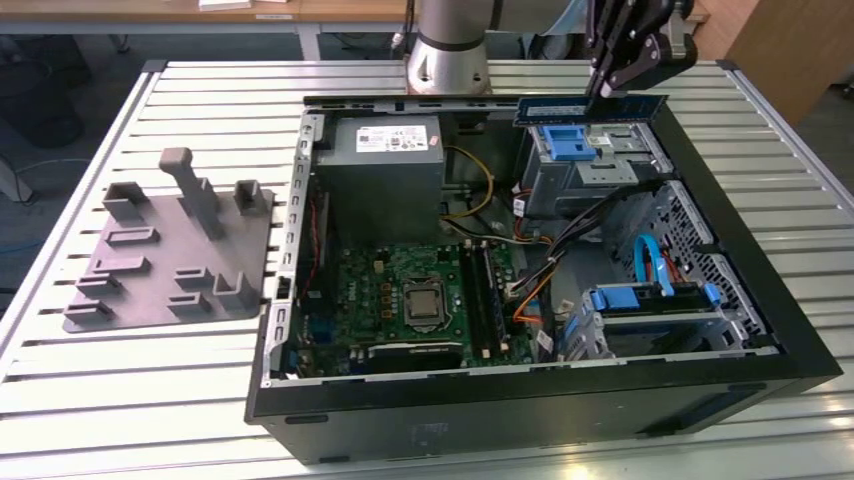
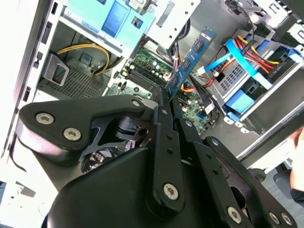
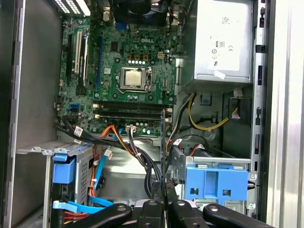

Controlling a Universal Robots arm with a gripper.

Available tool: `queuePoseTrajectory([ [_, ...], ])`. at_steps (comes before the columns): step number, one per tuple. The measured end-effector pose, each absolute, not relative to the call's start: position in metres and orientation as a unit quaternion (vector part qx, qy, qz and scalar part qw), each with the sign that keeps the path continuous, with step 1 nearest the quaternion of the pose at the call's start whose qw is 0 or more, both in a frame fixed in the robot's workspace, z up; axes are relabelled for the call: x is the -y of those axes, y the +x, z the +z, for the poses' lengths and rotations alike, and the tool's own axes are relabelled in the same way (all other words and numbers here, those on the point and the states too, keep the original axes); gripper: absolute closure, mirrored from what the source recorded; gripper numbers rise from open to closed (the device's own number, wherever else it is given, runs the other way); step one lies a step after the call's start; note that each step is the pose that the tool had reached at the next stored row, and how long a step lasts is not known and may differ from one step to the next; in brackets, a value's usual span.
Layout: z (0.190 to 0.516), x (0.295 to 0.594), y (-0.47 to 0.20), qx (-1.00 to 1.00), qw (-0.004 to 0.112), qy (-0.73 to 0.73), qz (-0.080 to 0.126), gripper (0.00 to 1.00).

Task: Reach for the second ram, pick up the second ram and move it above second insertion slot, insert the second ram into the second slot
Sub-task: 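Pick up the second ram and move it above second insertion slot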

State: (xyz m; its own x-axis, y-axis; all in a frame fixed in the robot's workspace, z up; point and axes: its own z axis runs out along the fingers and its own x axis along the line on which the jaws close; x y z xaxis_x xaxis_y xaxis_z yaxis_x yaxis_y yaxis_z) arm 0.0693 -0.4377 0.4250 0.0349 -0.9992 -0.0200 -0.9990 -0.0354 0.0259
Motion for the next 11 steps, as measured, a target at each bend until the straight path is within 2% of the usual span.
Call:
queuePoseTrajectory([
  [6,0.425,0.439,0.063,0.695,0.001,0.719,-0.017,0.86],
  [11,0.424,0.439,0.056,0.696,-0.009,0.717,-0.027,0.86],
])
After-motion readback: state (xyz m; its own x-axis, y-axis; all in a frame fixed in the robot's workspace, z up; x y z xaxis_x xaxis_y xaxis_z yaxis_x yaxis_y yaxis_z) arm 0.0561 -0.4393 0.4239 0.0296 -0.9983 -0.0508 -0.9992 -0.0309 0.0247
